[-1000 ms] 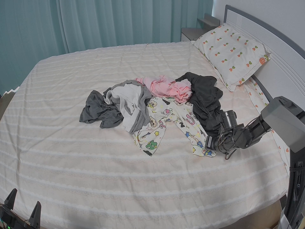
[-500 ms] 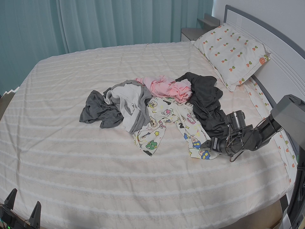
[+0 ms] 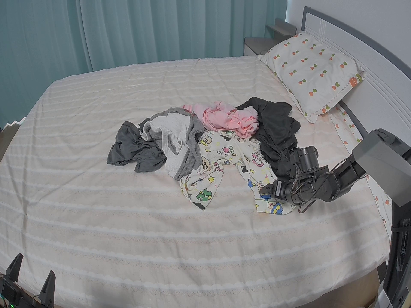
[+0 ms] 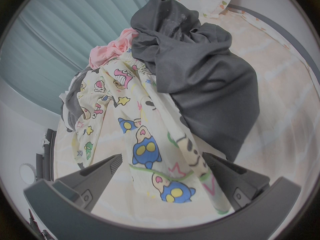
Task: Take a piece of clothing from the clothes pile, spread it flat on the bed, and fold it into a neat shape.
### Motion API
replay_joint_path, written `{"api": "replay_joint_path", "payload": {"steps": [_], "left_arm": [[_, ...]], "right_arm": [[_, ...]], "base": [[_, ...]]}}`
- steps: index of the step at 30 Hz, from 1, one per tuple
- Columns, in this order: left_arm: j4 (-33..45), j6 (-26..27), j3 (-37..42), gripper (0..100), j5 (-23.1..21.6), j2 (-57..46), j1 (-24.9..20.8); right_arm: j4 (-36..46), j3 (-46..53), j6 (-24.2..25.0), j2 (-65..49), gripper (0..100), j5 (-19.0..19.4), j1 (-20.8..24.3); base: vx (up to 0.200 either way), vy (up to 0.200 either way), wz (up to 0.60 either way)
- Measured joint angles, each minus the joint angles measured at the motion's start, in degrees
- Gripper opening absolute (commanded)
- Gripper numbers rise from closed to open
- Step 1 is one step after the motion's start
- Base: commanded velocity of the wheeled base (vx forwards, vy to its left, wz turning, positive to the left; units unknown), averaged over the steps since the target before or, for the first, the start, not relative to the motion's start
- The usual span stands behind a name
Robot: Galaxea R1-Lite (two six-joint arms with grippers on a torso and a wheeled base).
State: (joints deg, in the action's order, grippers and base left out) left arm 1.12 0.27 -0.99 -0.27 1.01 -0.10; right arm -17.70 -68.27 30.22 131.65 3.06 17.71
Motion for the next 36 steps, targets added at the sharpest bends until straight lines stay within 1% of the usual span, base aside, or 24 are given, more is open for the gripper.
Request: {"api": "replay_joint_path", "payload": {"steps": [3,4,8,11,16,21,24,29,36], "left_arm": [[0.02,-0.02,0.0,100,0.02,0.0,0.0],[0.02,-0.02,0.0,100,0.0,0.0,0.0],[0.02,0.0,0.0,100,0.0,0.0,0.0],[0.02,0.0,-0.02,100,0.02,0.0,0.0],[0.02,0.02,-0.02,100,0.0,0.0,0.0],[0.0,0.17,-0.02,100,0.05,0.0,0.0],[0.0,0.22,-0.02,100,0.06,0.0,0.0],[-0.04,0.3,-0.02,100,0.06,0.0,0.0],[-0.11,0.22,-0.02,100,0.09,0.0,0.0]], "right_arm": [[0.22,-2.23,-0.01,1.43,100,-1.84,0.96],[0.3,-2.88,-0.09,1.93,0,-2.6,1.28],[0.76,-5.13,-0.23,3.94,0,-5.88,2.43],[0.93,-5.81,-0.33,5.16,0,-7.0,3.69],[0.77,-5.29,-0.26,5.68,0,-7.16,4.52],[0.38,-2.46,0.4,3.63,0,-6.53,4.47],[0.11,0.6,1.45,0.72,0,-4.84,4.28],[-1.58,7.27,3.58,-6.16,0,0.16,4.04],[-5.64,17.23,5.03,-17.92,0,6.9,3.91]], "base": [[0.0,0.0,0.0],[0.0,0.0,0.0],[0.0,0.0,0.0],[0.0,0.0,0.0],[0.0,0.0,0.0],[0.0,0.0,0.0],[0.0,0.0,0.0],[0.0,0.0,0.0],[0.0,0.0,0.0]]}}
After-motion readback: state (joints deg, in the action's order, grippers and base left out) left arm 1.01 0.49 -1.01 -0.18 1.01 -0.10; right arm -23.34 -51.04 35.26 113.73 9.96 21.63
